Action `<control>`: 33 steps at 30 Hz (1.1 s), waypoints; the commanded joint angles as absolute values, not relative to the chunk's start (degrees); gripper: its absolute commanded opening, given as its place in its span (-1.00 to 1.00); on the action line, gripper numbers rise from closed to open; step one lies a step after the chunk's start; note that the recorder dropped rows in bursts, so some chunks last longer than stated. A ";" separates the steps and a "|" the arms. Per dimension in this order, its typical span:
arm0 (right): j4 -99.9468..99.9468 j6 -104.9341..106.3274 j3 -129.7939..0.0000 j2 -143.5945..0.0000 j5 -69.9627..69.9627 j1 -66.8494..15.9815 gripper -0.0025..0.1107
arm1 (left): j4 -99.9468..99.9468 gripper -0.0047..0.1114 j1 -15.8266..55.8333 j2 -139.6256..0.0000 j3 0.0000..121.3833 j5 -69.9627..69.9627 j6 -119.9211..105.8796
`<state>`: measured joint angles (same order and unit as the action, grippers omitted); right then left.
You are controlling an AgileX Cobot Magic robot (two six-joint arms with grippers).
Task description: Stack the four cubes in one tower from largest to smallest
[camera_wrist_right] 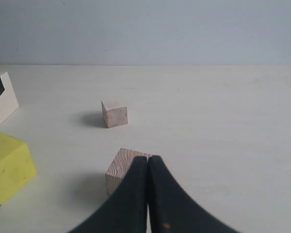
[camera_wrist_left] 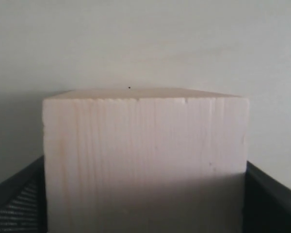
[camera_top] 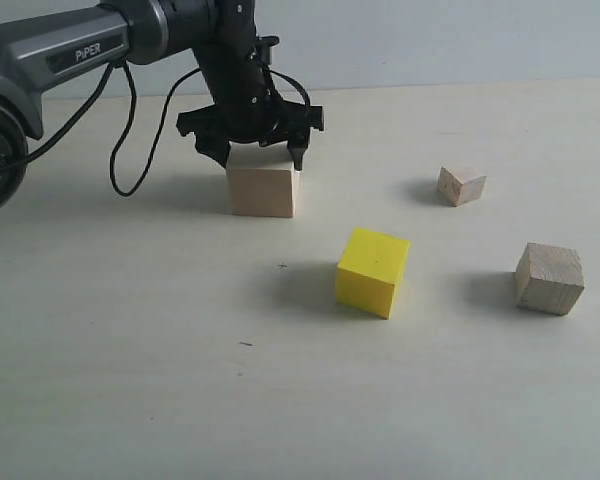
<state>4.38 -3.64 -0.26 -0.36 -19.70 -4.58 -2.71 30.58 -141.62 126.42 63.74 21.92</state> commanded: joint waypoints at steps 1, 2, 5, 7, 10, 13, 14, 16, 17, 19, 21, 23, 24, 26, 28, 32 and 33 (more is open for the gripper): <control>4.56 -3.49 0.00 0.00 -18.71 -4.65 -0.96 | -2.66 -0.48 30.88 -141.54 126.79 64.70 21.45; 4.56 -3.49 0.00 0.00 -18.71 -4.65 -0.96 | -2.66 -0.50 30.88 -141.54 126.79 65.05 21.45; 4.70 -3.49 0.00 0.00 -18.72 -4.65 -0.96 | -2.66 -0.56 30.88 -141.54 126.79 66.46 21.57; 4.70 -3.49 0.00 0.00 -18.72 -4.65 -0.96 | -2.66 -0.73 30.88 -141.54 126.79 67.78 21.82; 4.70 -3.49 0.00 0.00 -18.72 -4.65 -0.96 | -2.66 -0.92 30.88 -141.54 126.79 69.96 21.82; 4.70 -3.49 0.00 0.00 -18.72 -4.65 -0.96 | -2.91 -0.92 30.88 -141.54 126.79 69.96 23.38; 4.70 -3.49 0.00 0.00 -18.72 -4.65 -0.96 | -3.54 -0.92 30.88 -141.54 126.79 69.96 23.38; 4.70 -3.49 0.00 0.00 -18.72 -4.65 -0.96 | -4.73 -0.92 30.97 -141.54 126.79 69.96 24.45; 4.70 -3.49 0.00 0.00 -18.72 -4.65 -0.96 | -5.36 -0.92 30.97 -141.54 126.79 69.96 24.66; 4.70 -3.49 0.00 0.00 -18.72 -4.65 -0.96 | -7.96 -0.92 30.97 -141.29 126.79 69.96 24.89; 4.70 -3.49 0.00 0.00 -18.72 -4.65 -0.96 | -9.86 -0.92 30.97 -141.19 126.79 69.96 25.46; 4.70 -3.49 0.00 0.00 -18.72 -4.65 -0.96 | -9.74 -0.92 31.10 -141.19 126.79 69.96 25.94; 4.70 -3.49 0.00 0.00 -18.72 -4.65 -0.96 | -9.67 -0.92 31.36 -141.19 126.79 69.96 26.41; 4.70 -3.49 0.00 0.00 -18.72 -4.65 -0.96 | -9.81 -0.92 31.59 -141.19 126.68 69.96 26.99; 4.70 -3.49 0.00 0.00 -18.72 -4.65 -0.96 | -9.81 -0.92 32.14 -140.97 126.68 69.96 27.59; 4.59 -3.49 0.00 0.00 -18.72 -4.65 -0.96 | -9.59 -0.92 33.33 -140.59 126.68 69.96 27.77; 4.59 -3.49 0.00 0.00 -18.72 -4.65 -0.96 | -9.59 -0.92 33.70 -140.50 126.68 69.96 27.87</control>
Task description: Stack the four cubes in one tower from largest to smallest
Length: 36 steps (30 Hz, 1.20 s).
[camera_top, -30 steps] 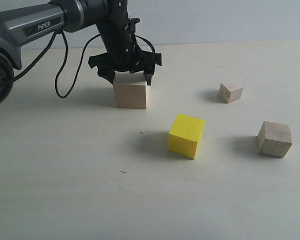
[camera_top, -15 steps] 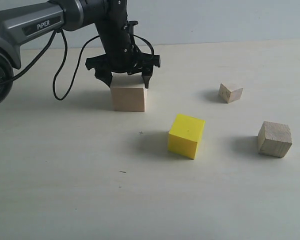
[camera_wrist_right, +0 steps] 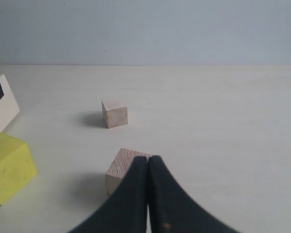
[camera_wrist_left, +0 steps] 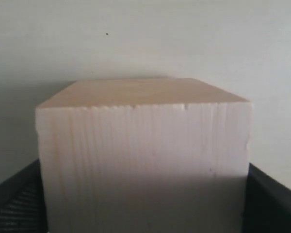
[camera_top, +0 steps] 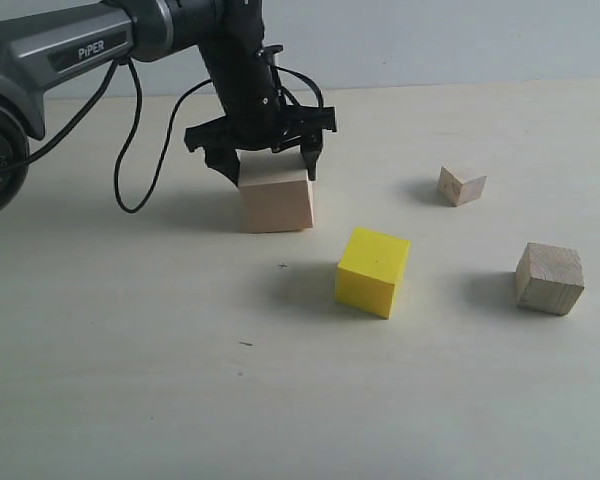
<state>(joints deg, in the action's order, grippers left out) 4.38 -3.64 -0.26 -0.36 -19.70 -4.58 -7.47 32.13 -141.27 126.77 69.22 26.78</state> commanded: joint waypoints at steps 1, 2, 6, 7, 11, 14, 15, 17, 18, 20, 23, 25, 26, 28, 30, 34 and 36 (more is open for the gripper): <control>4.59 -3.49 0.00 0.00 -18.72 -4.65 -0.96 | -9.42 -0.92 33.96 -140.45 126.68 69.96 28.01; 4.59 -3.49 0.00 0.00 -18.72 -4.65 -0.96 | -9.11 -0.92 34.40 -140.45 126.68 69.96 28.01; 4.59 -3.49 0.00 0.00 -18.72 -4.65 -0.96 | -6.90 -0.92 35.04 -140.25 126.58 69.96 28.01; 4.49 -3.49 0.00 0.00 -18.72 -4.65 -0.96 | -6.66 -0.92 35.04 -140.04 126.58 69.96 27.89; 4.49 -3.49 0.00 0.00 -18.72 -4.65 -0.96 | -3.38 -0.92 35.04 -138.37 126.58 69.96 27.89; 4.49 -3.49 0.00 0.00 -18.72 -4.65 -0.96 | -2.39 -0.92 35.04 -136.74 124.78 69.96 28.23; 4.49 -3.49 0.00 0.00 -18.72 -4.65 -0.96 | -2.25 -0.92 34.93 -136.18 123.60 69.96 28.24; 4.49 -3.49 0.00 0.00 -18.72 -4.65 -0.96 | -1.96 -0.92 34.93 -135.59 120.96 69.96 28.24; 4.49 -3.49 0.00 0.00 -18.72 -4.65 -0.96 | -1.96 -0.92 34.93 -135.33 119.94 69.96 28.52; 4.49 -3.49 0.00 0.00 -18.72 -4.65 -0.96 | -1.96 -0.92 34.93 -135.06 117.76 69.96 28.86; 4.49 -3.49 0.00 0.00 -18.72 -4.65 -0.96 | -2.07 -0.92 35.35 -134.96 116.56 69.96 28.86; 4.49 -3.49 0.00 0.00 -18.72 -4.65 -0.96 | -2.17 -0.92 35.57 -134.96 116.56 69.96 29.13; 4.49 -3.49 0.00 0.00 -18.72 -4.65 -0.96 | -2.34 -0.92 35.57 -134.68 116.47 69.96 29.23; 3.84 -3.49 0.00 0.00 -18.72 -4.65 -0.96 | -2.46 -0.92 35.79 -134.17 116.47 69.96 29.60; 2.95 -3.49 0.00 0.00 -18.72 -4.65 -0.96 | -2.59 -0.92 35.92 -133.49 116.18 69.96 30.03; 2.95 -3.49 0.00 0.00 -18.72 -4.65 -0.96 | -3.07 -0.92 35.92 -130.89 112.98 69.96 30.74; 2.95 -3.49 0.00 0.00 -18.72 -4.65 -0.96 | -3.07 -0.92 35.92 -129.80 111.08 69.96 31.25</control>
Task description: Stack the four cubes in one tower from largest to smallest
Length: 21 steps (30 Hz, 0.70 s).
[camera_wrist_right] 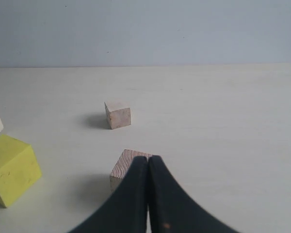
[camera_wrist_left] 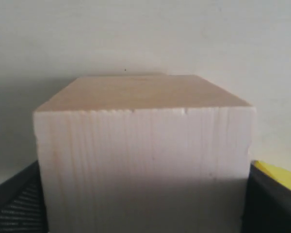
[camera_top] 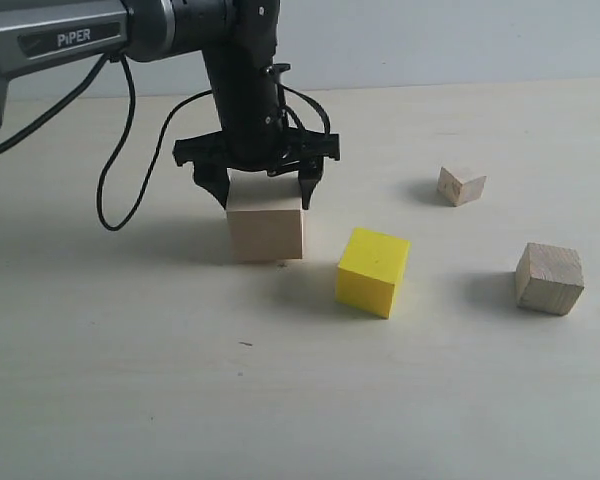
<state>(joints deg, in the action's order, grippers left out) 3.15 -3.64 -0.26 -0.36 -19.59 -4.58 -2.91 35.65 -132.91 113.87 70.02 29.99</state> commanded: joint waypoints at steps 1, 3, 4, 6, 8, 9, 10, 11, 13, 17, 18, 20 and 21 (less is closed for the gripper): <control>2.95 -3.49 0.00 0.00 -18.72 -4.65 -0.96 | -3.07 -0.92 35.92 -129.27 109.81 69.96 31.72; 2.95 -3.49 0.00 0.00 -18.72 -4.65 -0.96 | -3.41 -0.92 35.92 -128.71 108.23 69.96 32.09; 2.95 -3.49 0.00 0.00 -18.72 -4.65 -0.96 | -3.87 -0.92 35.96 -128.73 107.55 69.96 32.09; 2.95 -3.49 0.00 0.00 -18.72 -4.65 -0.96 | -3.98 -0.92 36.06 -128.73 106.77 69.96 32.09; 2.95 -3.49 0.00 0.00 -18.72 -4.65 -0.96 | -3.98 -0.92 36.06 -128.73 106.19 69.96 32.19; 2.95 -3.49 0.00 0.00 -18.72 -4.65 -0.96 | -4.25 -0.92 36.06 -128.73 106.19 69.96 32.19; 2.95 -3.49 0.00 0.00 -18.72 -4.65 -0.96 | -4.43 -0.92 36.06 -128.73 106.19 69.96 32.19; 2.95 -3.49 0.00 0.00 -18.72 -4.65 -0.96 | -5.06 -0.92 36.06 -128.73 106.19 69.96 32.19; 2.95 -3.49 0.00 0.00 -18.72 -4.65 -0.96 | -5.45 -0.92 36.06 -128.73 106.19 69.96 32.19; 2.95 -3.49 0.00 0.00 -18.72 -4.65 -0.96 | -3.67 -0.91 36.06 -128.73 106.19 69.96 32.18; 2.95 -3.49 0.00 0.00 -18.72 -4.65 -0.96 | -3.43 -0.86 36.06 -128.73 106.19 69.96 32.05; 2.95 -3.49 0.00 0.00 -17.75 -4.65 -0.96 | -2.50 -0.62 36.06 -128.73 106.19 69.96 31.57; 2.95 -3.49 0.00 0.00 -17.45 -4.65 -0.96 | -2.23 -0.46 36.06 -128.73 106.19 69.96 31.23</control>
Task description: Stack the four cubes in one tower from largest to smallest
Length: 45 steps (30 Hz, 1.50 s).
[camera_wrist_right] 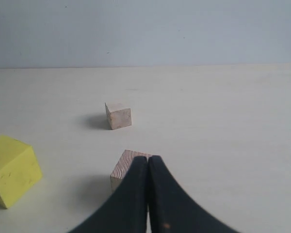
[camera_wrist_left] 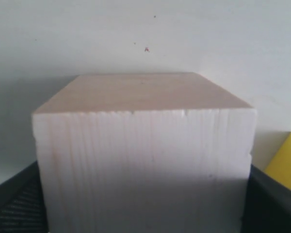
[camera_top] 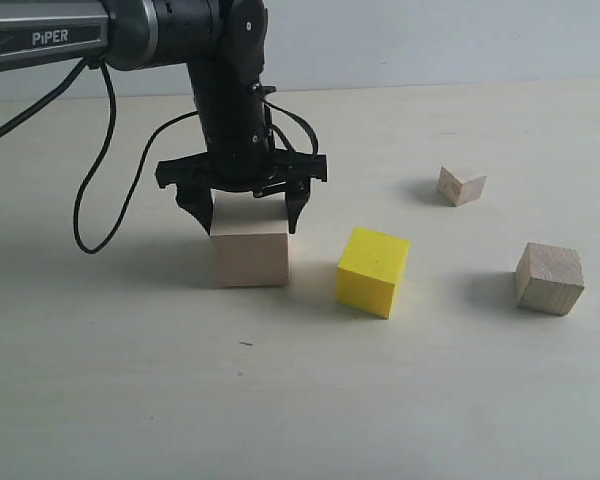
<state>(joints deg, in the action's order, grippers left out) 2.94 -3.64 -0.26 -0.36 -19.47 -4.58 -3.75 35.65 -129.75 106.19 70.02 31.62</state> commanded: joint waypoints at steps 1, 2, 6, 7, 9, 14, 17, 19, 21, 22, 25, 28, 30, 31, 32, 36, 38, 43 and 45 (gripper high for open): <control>2.95 -3.49 0.00 0.00 -17.45 -4.65 -0.96 | -2.23 -0.37 35.95 -128.73 106.19 69.96 30.95; 2.95 -3.49 0.00 0.00 -17.45 -4.65 -0.96 | -2.23 -0.31 35.95 -128.73 106.19 69.96 30.82; 2.95 -3.49 0.00 0.00 -17.45 -4.65 -0.96 | -3.75 -0.30 35.95 -128.73 106.19 69.96 30.82; 2.95 -3.49 0.00 0.00 -17.45 -4.65 -0.96 | -3.82 -0.30 35.95 -128.73 106.19 69.96 30.82; 2.95 -3.49 0.00 0.00 -17.45 -4.65 -0.96 | -3.82 -0.29 35.95 -128.73 106.19 69.96 30.82; 2.95 -3.49 0.00 0.00 -17.45 -4.65 -0.96 | -3.82 -0.23 35.95 -128.73 106.19 69.74 30.82; 2.95 -3.49 0.00 0.00 -17.45 -4.65 -0.96 | -3.82 -0.02 35.95 -128.73 106.19 69.96 30.82; 2.95 -3.49 0.00 0.00 -17.45 -4.65 -0.96 | -3.82 0.10 35.95 -128.73 106.19 69.96 30.82; 2.95 -3.49 0.00 0.00 -17.45 -4.65 -0.96 | -3.82 0.21 35.95 -128.73 106.19 69.96 30.82; 2.95 -3.49 0.00 0.00 -17.45 -4.65 -0.96 | -3.82 0.26 35.95 -128.73 106.19 69.96 30.82; 2.95 -3.49 0.00 0.00 -17.45 -4.65 -0.96 | -3.82 0.40 35.95 -128.73 106.19 69.96 30.82; 2.95 -3.49 0.00 0.00 -17.45 -4.65 -0.96 | -3.82 0.48 35.95 -128.73 106.19 69.96 30.82; 2.95 -3.49 0.00 0.00 -17.45 -4.65 -0.96 | -3.82 0.48 35.95 -129.26 106.19 69.96 30.82; 2.95 -3.49 0.00 0.00 -17.45 -4.65 -0.96 | -3.82 0.48 35.95 -129.75 106.19 69.96 30.82; 2.95 -3.49 0.00 0.00 -17.45 -4.65 -0.96 | -3.82 0.48 35.95 -130.48 106.19 69.96 30.68; 2.95 -3.49 0.00 0.00 -17.45 -4.65 -0.96 | -3.54 0.48 35.95 -132.87 106.06 69.96 30.53; 2.95 -3.49 0.00 0.00 -17.45 -4.65 -0.96 | -3.65 0.48 35.95 -132.72 106.06 69.96 30.53; 2.95 -3.49 0.00 0.00 -17.45 -4.65 -0.96 | -3.53 0.54 35.95 -132.72 106.06 69.96 30.45; 2.95 -3.49 0.00 0.00 -17.45 -4.65 -0.96 | -4.11 0.65 35.95 -132.72 106.06 69.96 30.85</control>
<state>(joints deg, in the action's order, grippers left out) 2.94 -3.64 -0.26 -0.36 -18.45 -4.58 -3.92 35.65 -133.15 106.19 70.02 30.58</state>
